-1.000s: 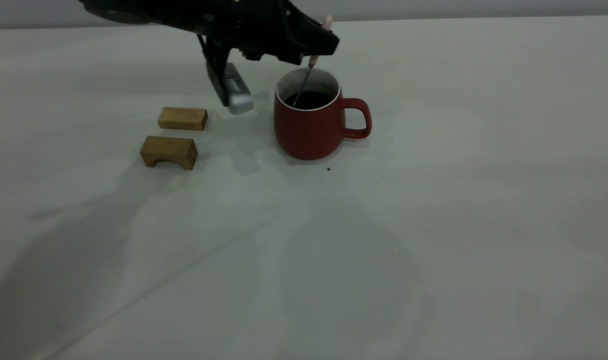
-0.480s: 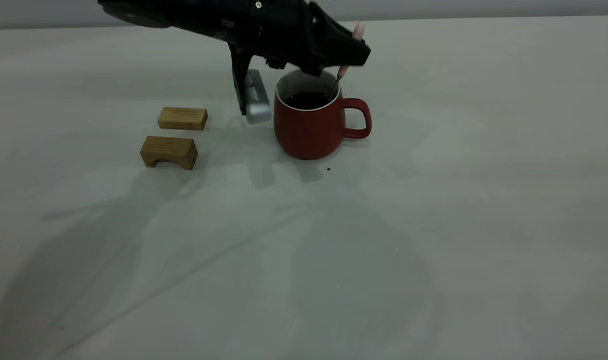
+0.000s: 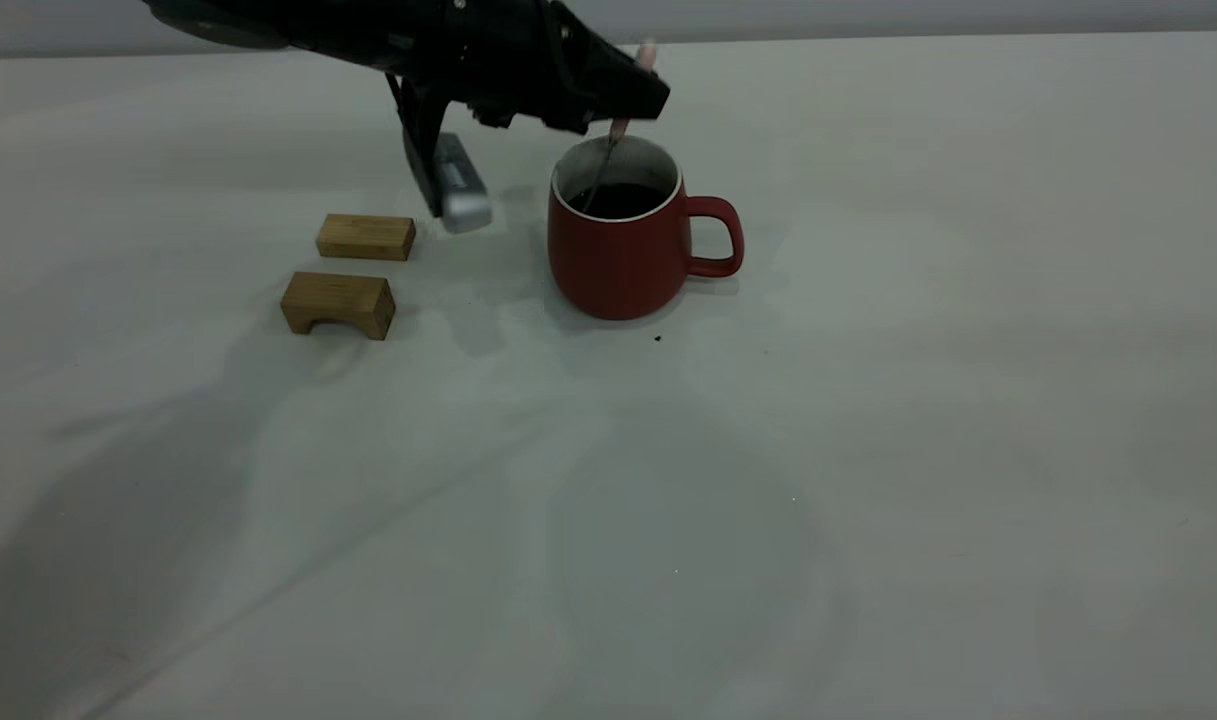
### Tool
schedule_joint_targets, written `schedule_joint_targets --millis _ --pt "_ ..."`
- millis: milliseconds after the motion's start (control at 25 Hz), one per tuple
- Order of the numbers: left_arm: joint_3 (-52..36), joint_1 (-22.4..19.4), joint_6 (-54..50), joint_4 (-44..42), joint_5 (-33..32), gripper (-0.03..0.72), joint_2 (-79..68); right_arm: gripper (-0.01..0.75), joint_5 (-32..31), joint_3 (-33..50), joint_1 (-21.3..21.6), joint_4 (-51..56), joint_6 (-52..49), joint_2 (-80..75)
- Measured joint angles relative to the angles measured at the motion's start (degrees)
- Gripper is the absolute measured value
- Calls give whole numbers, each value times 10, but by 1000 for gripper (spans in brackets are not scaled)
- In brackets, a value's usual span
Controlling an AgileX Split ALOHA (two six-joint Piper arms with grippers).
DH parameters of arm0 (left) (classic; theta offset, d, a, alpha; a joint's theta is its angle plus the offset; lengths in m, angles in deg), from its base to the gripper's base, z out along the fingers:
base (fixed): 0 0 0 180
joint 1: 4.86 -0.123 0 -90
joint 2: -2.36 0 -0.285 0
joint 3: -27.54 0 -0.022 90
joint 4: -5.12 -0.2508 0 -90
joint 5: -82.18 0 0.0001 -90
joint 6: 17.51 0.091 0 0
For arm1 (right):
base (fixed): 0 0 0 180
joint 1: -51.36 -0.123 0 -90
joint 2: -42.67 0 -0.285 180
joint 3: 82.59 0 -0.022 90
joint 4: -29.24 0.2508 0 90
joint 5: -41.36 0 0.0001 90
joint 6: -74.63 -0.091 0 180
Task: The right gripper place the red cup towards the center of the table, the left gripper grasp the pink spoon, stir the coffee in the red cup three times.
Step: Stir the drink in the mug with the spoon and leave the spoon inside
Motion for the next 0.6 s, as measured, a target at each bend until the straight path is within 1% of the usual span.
schedule_joint_targets --millis 80,240,440,600 --pt "0 6 27 19 4 152 0 555 0 0 0 0 0 0" --pt "0 22 45 21 2 152 0 555 0 0 0 0 0 0" --pt "0 26 46 15 -36 152 0 555 0 0 0 0 0 0" --pt "0 26 47 9 -49 152 0 555 0 0 0 0 0 0"
